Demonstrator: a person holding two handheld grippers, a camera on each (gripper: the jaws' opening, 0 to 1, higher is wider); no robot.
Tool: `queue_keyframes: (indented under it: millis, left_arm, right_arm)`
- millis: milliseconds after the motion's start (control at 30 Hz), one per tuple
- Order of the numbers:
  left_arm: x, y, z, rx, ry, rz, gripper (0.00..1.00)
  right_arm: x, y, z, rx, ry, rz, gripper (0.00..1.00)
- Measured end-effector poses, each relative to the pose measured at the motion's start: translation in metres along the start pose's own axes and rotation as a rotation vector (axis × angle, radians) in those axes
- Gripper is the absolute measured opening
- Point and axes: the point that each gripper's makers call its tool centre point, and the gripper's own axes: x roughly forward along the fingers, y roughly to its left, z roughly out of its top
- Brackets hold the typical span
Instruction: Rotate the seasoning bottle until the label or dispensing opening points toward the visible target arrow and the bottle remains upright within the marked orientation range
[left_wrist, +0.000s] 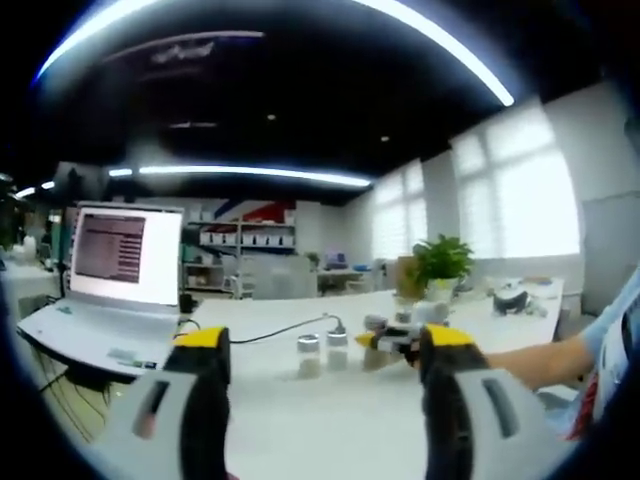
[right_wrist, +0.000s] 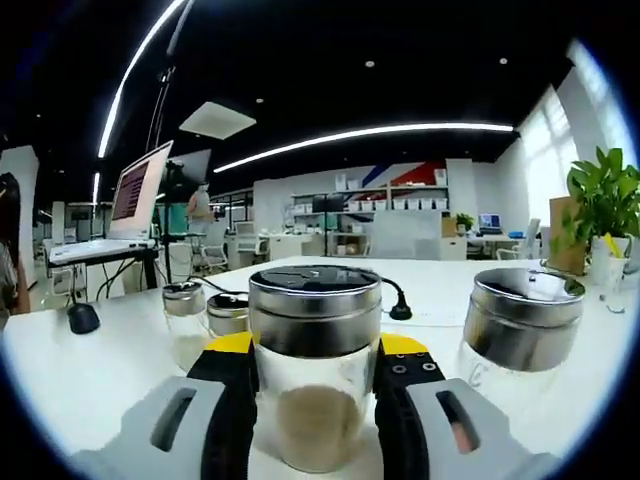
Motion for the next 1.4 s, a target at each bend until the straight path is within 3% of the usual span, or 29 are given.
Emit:
queue_keyframes:
  millis: [267,900,1033,1267,1400]
  left_arm:
    - [-0.001,0.0,-0.001,-0.004,0.002,0.0,0.8]
    - [0.006,-0.003,-0.005,-0.001,0.007,-0.024,0.74]
    - [0.007,-0.002,-0.006,-0.003,0.01,-0.022,0.74]
    - [0.007,-0.005,-0.007,-0.002,0.016,-0.024,0.74]
    - [0.007,-0.006,-0.007,-0.001,0.017,-0.027,0.74]
  right_arm:
    - [-0.003,0.001,0.001,0.002,-0.026,-0.006,0.44]
    - [-0.01,0.001,0.002,0.032,-0.019,0.082,0.44]
    - [-0.021,0.003,0.012,-0.001,-0.047,0.111,0.44]
    - [-0.047,0.016,0.03,-0.034,-0.078,0.226,0.44]
    - [-0.067,0.022,0.036,0.002,-0.105,0.284,0.44]
